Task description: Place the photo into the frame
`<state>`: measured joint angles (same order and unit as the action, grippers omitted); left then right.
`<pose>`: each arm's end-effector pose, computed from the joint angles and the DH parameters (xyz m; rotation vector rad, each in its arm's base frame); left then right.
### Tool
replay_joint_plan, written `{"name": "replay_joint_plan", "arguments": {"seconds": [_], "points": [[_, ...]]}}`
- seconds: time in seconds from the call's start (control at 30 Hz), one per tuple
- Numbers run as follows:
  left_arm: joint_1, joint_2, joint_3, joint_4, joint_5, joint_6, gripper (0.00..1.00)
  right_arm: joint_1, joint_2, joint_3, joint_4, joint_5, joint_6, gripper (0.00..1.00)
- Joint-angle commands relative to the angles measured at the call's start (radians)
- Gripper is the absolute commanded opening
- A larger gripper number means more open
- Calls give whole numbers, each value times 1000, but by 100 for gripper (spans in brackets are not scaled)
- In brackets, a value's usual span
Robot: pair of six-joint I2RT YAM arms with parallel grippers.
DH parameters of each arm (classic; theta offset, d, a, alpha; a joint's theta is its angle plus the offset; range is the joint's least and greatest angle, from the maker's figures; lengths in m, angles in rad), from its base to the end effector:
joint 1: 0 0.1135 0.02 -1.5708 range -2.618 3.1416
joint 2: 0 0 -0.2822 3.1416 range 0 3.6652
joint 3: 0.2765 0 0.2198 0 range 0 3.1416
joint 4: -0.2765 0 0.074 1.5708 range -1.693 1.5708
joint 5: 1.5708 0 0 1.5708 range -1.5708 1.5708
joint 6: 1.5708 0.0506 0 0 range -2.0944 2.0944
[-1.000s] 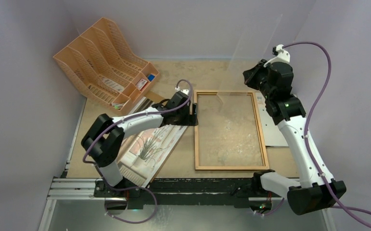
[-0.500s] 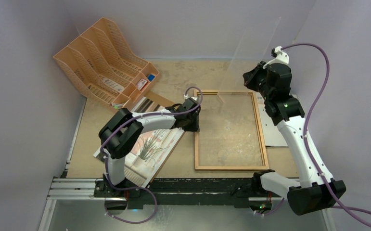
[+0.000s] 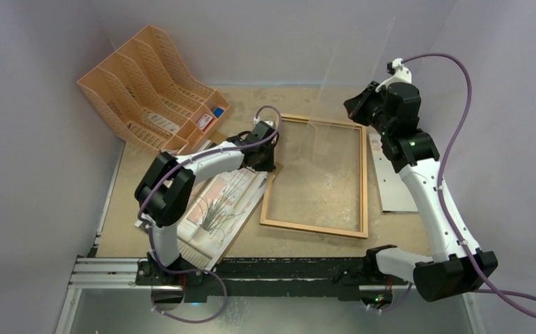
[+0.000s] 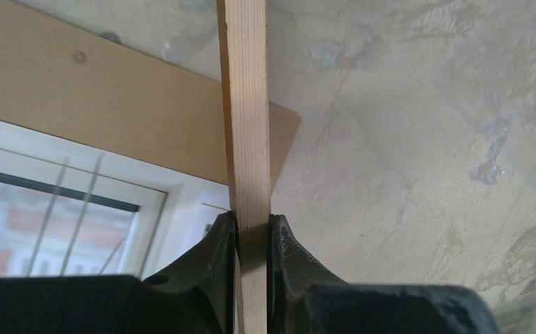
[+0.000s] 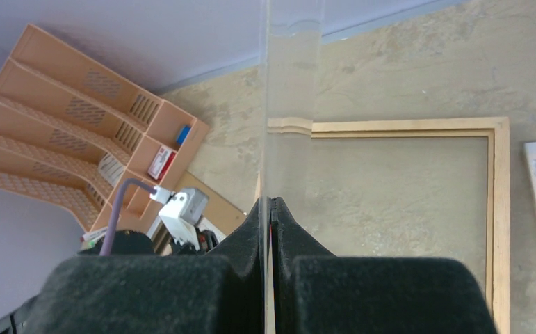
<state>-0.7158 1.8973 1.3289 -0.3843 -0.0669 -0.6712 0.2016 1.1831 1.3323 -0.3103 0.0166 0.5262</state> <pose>0.2989 -0.2554 0.2161 0.0301 2.5867 -0.4614 0.2319 0.0465 0.4455 0.2967 1.7350 0.5192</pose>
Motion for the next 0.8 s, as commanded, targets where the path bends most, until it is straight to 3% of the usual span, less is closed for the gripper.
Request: {"name": "replay_joint_plan", "arguments": {"seconds": [0.0,0.33,0.63,0.77], "points": [[53,-124,1,51,97,33,0,-4,9,65,35,-108,14,0],[107,-112,-66,25,116,113,0,-4,106,54,71,-388,28,0],[115,-86,-88,13,57,106,0,-4,119,69,1,-421,54,0],[116,-90,-101,7,27,93,11,-10,131,32,-48,-443,67,0]]}}
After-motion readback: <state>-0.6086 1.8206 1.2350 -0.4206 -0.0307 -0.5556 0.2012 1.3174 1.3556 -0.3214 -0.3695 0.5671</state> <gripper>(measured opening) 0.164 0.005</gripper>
